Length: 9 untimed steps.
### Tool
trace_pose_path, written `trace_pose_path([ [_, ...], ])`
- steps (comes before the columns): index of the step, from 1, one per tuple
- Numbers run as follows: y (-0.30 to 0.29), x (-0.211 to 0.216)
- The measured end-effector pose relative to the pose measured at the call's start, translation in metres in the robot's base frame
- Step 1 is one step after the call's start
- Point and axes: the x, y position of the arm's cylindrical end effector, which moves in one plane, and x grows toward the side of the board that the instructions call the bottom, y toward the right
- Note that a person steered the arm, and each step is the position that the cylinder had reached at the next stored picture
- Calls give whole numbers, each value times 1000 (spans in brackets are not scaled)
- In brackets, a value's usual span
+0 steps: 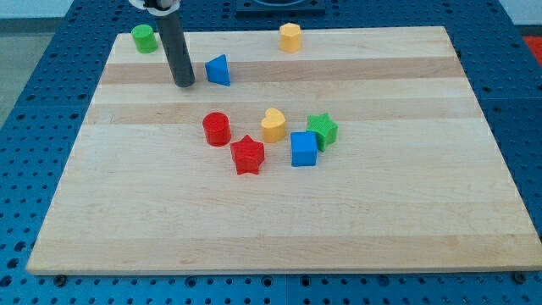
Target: Place blue triangle right diagonally towards green star
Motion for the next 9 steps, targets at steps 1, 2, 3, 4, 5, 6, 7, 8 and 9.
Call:
trace_pose_path([
  [1,0,-6],
  [2,0,-14],
  [3,4,-14],
  [4,15,-14],
  [5,33,-14],
  [6,46,-14],
  [7,62,-14],
  [8,80,-14],
  [9,90,-19],
])
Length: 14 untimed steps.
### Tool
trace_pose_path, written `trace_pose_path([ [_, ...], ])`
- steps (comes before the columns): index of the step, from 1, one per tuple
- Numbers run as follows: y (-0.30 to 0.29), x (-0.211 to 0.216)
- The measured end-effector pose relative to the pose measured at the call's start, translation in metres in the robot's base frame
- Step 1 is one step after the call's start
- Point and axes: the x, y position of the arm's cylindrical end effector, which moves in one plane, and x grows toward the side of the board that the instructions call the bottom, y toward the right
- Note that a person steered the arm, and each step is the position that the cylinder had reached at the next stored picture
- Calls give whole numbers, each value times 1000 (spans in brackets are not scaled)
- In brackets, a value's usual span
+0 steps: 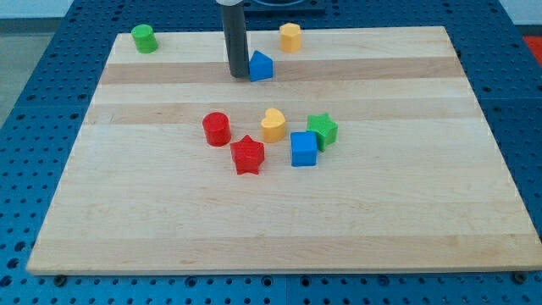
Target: Place blue triangle right diagonally towards green star
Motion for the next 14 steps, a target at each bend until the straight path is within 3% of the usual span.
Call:
trace_pose_path([
  [3,27,-5],
  [6,37,17],
  [8,57,-9],
  [14,157,-15],
])
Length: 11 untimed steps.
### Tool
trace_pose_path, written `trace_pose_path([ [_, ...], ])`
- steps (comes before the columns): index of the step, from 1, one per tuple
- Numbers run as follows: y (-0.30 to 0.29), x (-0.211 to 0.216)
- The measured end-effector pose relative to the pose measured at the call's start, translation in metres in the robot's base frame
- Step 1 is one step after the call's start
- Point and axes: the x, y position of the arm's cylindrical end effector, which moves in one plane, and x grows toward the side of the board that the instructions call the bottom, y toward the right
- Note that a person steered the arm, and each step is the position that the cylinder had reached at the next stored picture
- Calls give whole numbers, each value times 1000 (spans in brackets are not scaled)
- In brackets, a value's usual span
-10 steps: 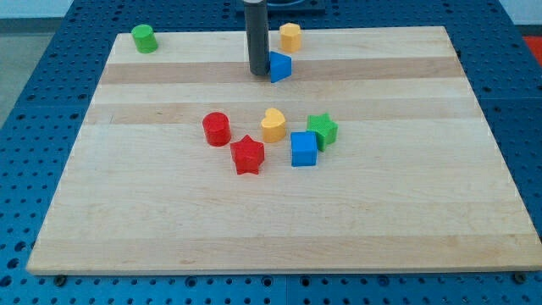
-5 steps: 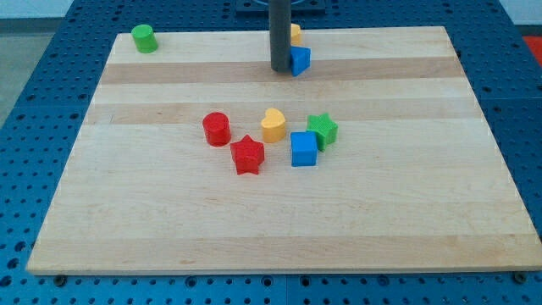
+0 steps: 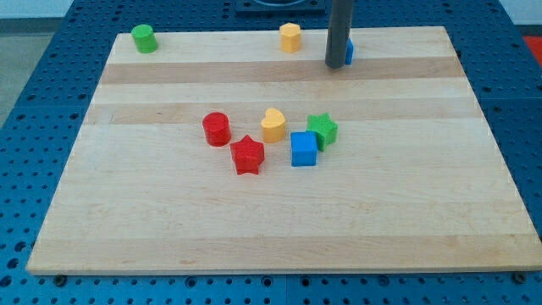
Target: Place blue triangle right diagonally towards green star
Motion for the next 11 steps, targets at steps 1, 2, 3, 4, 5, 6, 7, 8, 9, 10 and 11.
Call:
trace_pose_path([
  [1,-3,0],
  [2,-9,0],
  [3,-15,-1],
  [4,-14,-11],
  [5,-13,-23],
  [6,-8,-23],
  [7,-8,-20],
  [8,-3,-18],
  [9,10,-19],
  [10,26,-22],
  [11,47,-23],
])
